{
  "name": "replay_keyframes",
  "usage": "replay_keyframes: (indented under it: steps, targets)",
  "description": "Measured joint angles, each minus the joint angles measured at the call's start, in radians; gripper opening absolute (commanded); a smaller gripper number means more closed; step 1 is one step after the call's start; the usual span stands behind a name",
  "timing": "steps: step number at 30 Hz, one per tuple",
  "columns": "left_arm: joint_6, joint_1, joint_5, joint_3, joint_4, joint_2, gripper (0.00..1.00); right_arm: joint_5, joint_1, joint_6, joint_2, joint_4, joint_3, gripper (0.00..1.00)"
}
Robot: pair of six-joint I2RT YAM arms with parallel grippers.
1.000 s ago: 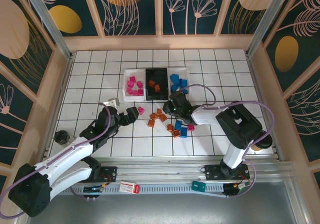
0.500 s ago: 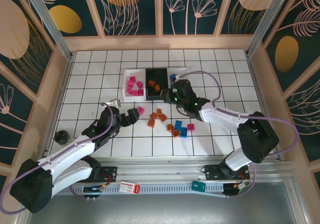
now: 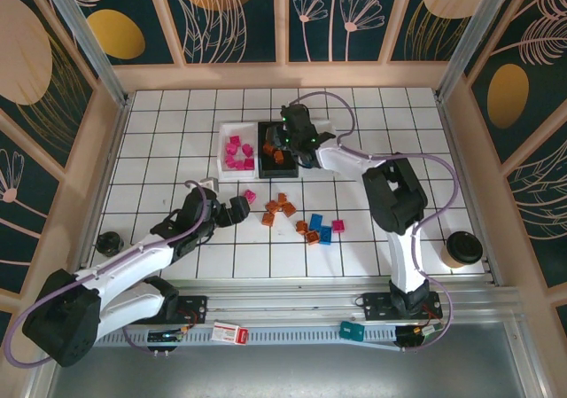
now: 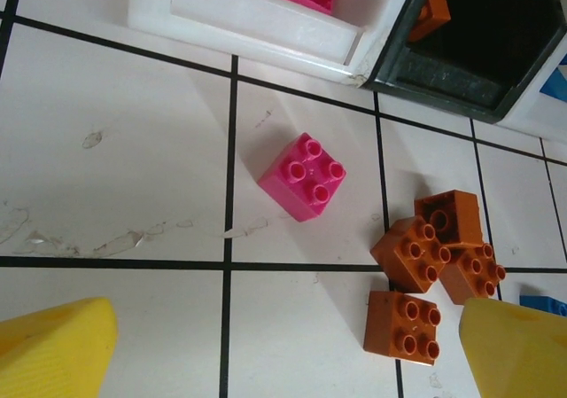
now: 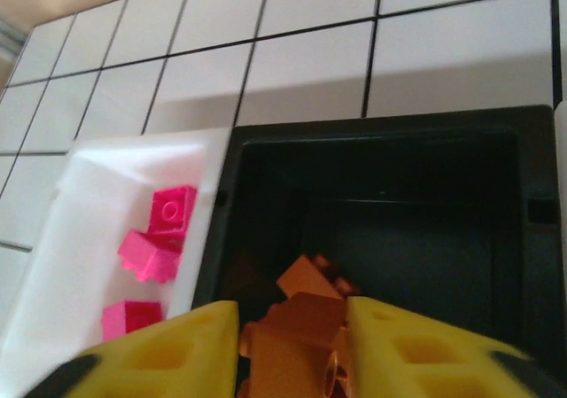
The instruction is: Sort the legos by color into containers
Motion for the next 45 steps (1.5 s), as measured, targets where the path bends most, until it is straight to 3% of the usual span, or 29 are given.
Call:
replay_keyframes:
  steps: [6,9,17,22,31,38,45]
  targets:
    - [0.029,-0.001,0.025,0.071,-0.008,0.082,0.91,-0.001,-0.013,-0.01,0.005,-0.025,0.016,0.59]
    - [0.042,-0.028,0.023,0.122,-0.014,0.153,0.91,-0.002,-0.013,-0.01,-0.064,-0.008,-0.077,0.6]
    - [0.106,-0.24,-0.076,0.304,-0.064,0.382,0.84,-0.001,-0.013,-0.005,-0.356,0.067,-0.413,0.6]
    - [0.112,-0.327,-0.16,0.32,-0.112,0.467,0.77,-0.002,-0.018,0.01,-0.49,0.111,-0.598,0.61]
    - [0.109,-0.333,-0.242,0.317,-0.129,0.535,0.62,-0.001,-0.022,0.036,-0.623,0.132,-0.727,0.61]
    - [0.118,-0.333,-0.261,0.32,-0.1,0.581,0.36,-0.001,-0.022,0.039,-0.686,0.145,-0.756,0.61]
    - [0.108,-0.334,-0.245,0.311,-0.099,0.525,0.31,0.0,-0.022,0.055,-0.727,0.145,-0.808,0.61]
